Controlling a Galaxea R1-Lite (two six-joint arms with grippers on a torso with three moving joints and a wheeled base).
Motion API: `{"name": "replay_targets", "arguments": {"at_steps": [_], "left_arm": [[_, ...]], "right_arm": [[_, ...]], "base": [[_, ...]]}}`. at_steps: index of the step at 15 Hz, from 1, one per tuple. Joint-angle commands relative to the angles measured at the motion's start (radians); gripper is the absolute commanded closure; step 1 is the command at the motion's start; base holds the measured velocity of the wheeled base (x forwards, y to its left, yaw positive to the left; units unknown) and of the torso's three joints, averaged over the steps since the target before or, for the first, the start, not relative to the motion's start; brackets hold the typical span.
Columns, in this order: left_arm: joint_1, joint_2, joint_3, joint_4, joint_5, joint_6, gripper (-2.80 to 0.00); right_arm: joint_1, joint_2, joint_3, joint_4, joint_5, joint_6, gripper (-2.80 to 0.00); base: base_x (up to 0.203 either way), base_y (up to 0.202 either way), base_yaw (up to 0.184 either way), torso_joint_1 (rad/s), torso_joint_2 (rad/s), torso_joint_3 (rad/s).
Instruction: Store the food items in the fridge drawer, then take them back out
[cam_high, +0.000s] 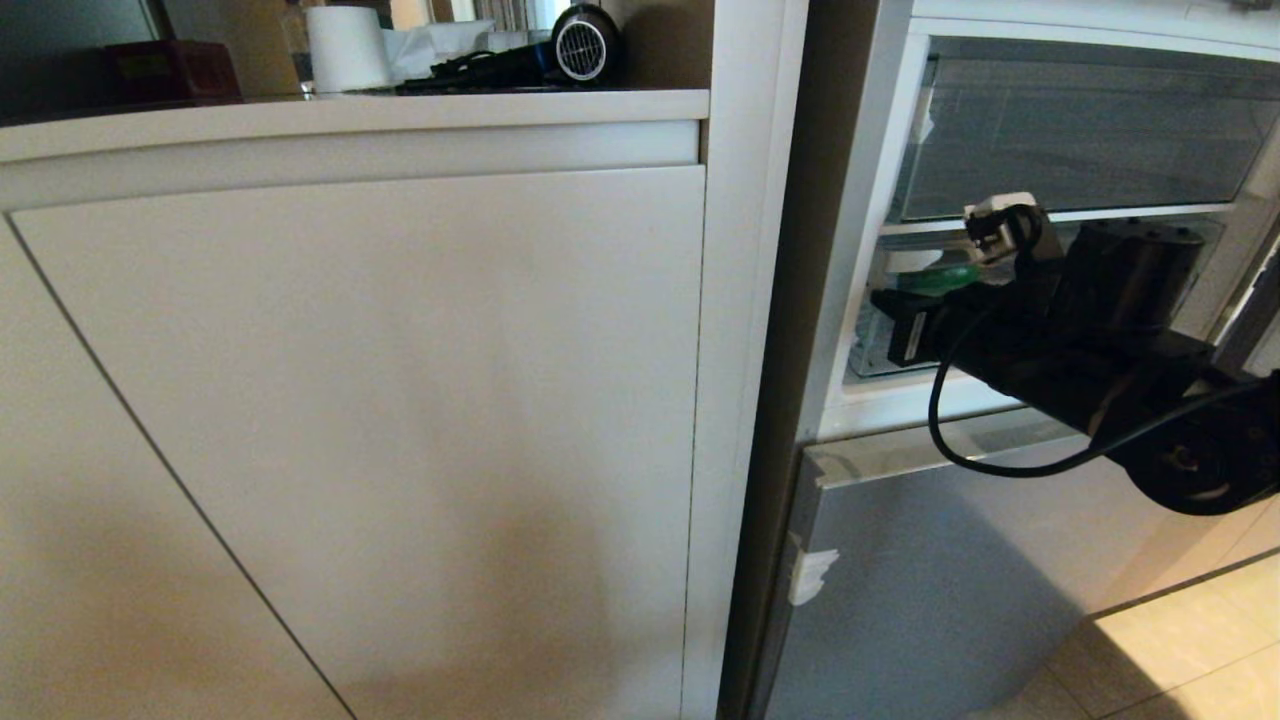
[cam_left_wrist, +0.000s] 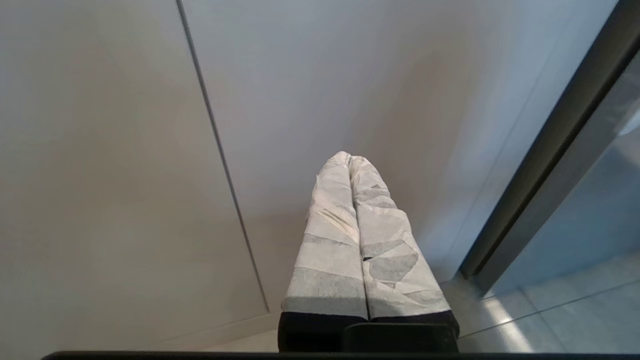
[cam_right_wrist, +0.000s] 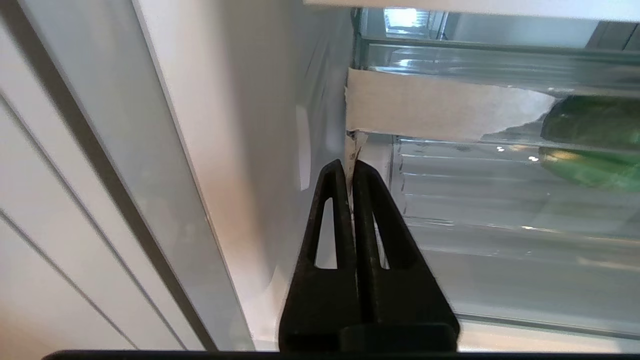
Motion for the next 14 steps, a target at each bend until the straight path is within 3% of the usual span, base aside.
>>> {"name": "replay_targets", "arguments": {"at_steps": [1, 7, 14], "left_arm": [[0.002, 0.0, 0.0, 0.0, 0.0, 0.0, 0.0], [0.002, 0.0, 0.0, 0.0, 0.002, 0.0, 0.0], [0.002, 0.0, 0.0, 0.0, 0.0, 0.0, 0.0]], "right_arm": [[0.019, 0.007, -0.012, -0.007, -0.004, 0.0, 0.0], [0.045, -0.081, 0.051, 0.002, -0.037, -0.001, 0.0], [0.132, -0.374, 0.331, 0.037, -0.109, 0.002, 0.0]], "base": [[0.0, 0.0, 0.0, 0.0, 0.0, 0.0], [0.0, 0.0, 0.0, 0.0, 0.0, 0.0], [0.0, 0.0, 0.0, 0.0, 0.0, 0.0]]}}
